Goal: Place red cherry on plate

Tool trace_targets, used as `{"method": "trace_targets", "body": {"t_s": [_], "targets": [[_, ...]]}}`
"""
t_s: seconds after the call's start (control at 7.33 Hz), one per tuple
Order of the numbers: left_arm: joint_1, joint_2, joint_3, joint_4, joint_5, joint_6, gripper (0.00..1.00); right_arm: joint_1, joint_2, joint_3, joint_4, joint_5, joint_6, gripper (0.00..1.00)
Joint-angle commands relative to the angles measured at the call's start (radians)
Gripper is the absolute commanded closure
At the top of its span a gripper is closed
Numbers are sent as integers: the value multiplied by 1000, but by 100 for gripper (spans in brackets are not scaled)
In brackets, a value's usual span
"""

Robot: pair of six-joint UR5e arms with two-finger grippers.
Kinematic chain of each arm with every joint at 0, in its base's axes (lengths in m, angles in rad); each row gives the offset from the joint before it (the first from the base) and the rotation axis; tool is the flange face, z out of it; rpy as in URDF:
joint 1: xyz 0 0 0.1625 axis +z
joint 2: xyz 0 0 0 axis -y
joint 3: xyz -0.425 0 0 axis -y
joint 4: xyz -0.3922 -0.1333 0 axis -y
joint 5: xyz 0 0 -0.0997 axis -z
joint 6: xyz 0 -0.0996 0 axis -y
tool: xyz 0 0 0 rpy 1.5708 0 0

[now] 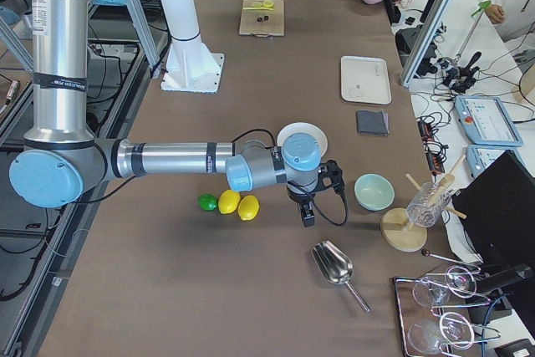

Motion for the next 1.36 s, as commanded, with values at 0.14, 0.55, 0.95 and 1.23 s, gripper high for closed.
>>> {"method": "trace_targets", "body": {"t_s": [0.14, 0.55, 0.95, 1.23], "targets": [[5, 3, -32, 5, 6, -6, 2, -4, -14, -11, 12, 23, 8, 0], [5, 24, -49, -1, 88, -3, 2, -4, -26, -31, 38, 43, 5, 0], [13, -17, -10, -2, 126, -4, 2, -4, -44, -25, 55, 123, -8, 0], [13, -12, -20, -8, 118, -1, 2, -8, -40, -25, 64, 113, 3, 0]]}}
